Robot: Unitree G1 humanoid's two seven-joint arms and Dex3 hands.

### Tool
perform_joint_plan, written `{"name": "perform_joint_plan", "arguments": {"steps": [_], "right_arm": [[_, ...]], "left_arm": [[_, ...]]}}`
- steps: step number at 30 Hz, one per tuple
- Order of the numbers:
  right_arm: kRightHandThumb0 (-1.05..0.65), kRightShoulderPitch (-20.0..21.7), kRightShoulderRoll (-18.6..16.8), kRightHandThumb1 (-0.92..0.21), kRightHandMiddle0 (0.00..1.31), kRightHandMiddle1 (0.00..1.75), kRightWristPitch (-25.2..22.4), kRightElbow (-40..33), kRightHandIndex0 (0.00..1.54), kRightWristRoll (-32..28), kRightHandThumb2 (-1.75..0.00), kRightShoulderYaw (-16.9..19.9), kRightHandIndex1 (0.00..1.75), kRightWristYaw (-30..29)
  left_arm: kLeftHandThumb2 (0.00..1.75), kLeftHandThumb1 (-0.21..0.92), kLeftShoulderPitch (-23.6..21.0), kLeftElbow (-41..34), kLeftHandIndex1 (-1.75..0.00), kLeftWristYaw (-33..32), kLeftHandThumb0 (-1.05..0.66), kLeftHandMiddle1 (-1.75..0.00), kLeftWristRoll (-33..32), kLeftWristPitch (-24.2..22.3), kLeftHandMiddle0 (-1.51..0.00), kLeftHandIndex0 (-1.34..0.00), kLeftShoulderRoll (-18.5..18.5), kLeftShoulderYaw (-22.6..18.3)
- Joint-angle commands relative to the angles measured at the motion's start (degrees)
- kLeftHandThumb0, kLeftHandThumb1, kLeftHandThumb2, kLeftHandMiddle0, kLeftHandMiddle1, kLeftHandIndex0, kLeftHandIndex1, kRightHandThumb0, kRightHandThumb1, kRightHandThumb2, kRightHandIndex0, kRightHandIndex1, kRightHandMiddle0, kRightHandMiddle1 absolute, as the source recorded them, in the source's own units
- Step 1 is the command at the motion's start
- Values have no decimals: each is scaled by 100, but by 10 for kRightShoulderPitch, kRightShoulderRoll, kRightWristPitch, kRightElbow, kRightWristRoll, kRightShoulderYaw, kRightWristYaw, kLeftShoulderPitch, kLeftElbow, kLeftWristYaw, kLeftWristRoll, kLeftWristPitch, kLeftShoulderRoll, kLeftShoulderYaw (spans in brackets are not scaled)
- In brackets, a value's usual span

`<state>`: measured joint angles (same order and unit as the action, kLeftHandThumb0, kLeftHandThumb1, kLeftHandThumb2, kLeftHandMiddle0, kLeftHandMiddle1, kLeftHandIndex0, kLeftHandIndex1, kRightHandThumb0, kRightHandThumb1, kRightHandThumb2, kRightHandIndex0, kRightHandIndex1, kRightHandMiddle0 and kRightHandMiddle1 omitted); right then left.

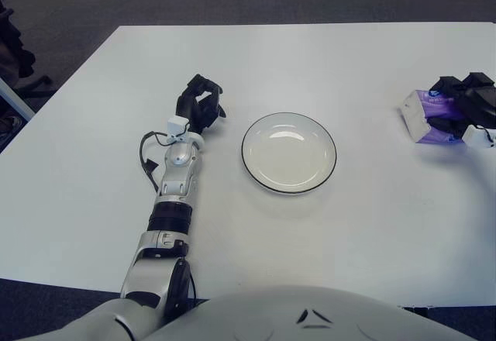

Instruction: Put the tissue paper into the plate.

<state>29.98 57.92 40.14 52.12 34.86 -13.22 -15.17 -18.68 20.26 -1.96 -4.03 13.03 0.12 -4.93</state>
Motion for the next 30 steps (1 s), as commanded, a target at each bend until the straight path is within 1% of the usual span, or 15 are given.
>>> {"name": "perform_joint_plan", "arguments": {"steps": [1, 3, 5, 8, 10, 13, 16, 20, 24, 28, 30], "right_arm": [[0, -16, -21, -44, 36, 175, 5, -11, 52, -1, -114, 0, 164, -1], [0, -19, -18, -43, 36, 175, 8, -31, 52, -11, -117, 10, 167, 1], [0, -18, -20, -42, 37, 175, 20, -43, 51, -22, -118, 22, 169, -12], [0, -17, -22, -41, 37, 175, 29, -47, 50, -26, -120, 30, 172, -20], [0, -7, -25, -41, 37, 175, 45, -43, 50, -34, -121, 37, 173, -24], [0, 3, -25, -40, 38, 175, 60, -62, 50, -63, -123, 53, 174, 2], [0, 7, -25, -38, 39, 175, 54, -82, 50, -83, -124, 63, 174, 30], [0, 6, -28, -37, 40, 175, 21, -147, 51, -112, -126, 85, 175, 72], [0, -1, -44, -34, 43, 173, -12, -209, 54, -120, -129, 104, 175, 84], [0, -7, -58, -34, 45, 171, -46, -267, 54, -122, -129, 117, 175, 99], [0, -1, -68, -34, 45, 170, -53, -290, 54, -126, -129, 118, 175, 109]], "left_arm": [[41, 92, 89, 45, -175, -7, -26, -175, 2, 3, -94, -65, -25, 3], [41, 92, 89, 44, -175, -7, -26, -175, 2, 3, -94, -65, -25, 3], [41, 92, 89, 43, -175, -8, -26, -175, 2, 2, -94, -65, -25, 3], [41, 92, 89, 43, -175, -8, -26, -175, 2, 2, -94, -65, -25, 3], [41, 92, 89, 43, -175, -7, -26, -175, 1, 3, -94, -65, -25, 3], [41, 92, 89, 44, -175, -6, -26, -175, 0, 4, -94, -65, -25, 2], [41, 92, 90, 44, -175, -5, -26, -175, -1, 5, -93, -65, -25, 2], [41, 92, 89, 44, -175, -5, -26, -175, -1, 5, -93, -65, -26, 2], [42, 92, 89, 44, -175, -4, -26, -175, -2, 3, -93, -65, -25, 1], [42, 92, 90, 42, -175, -5, -26, -175, -2, 2, -93, -64, -26, 1], [42, 92, 90, 41, -175, -5, -26, -175, -2, 2, -93, -64, -26, 1]]}}
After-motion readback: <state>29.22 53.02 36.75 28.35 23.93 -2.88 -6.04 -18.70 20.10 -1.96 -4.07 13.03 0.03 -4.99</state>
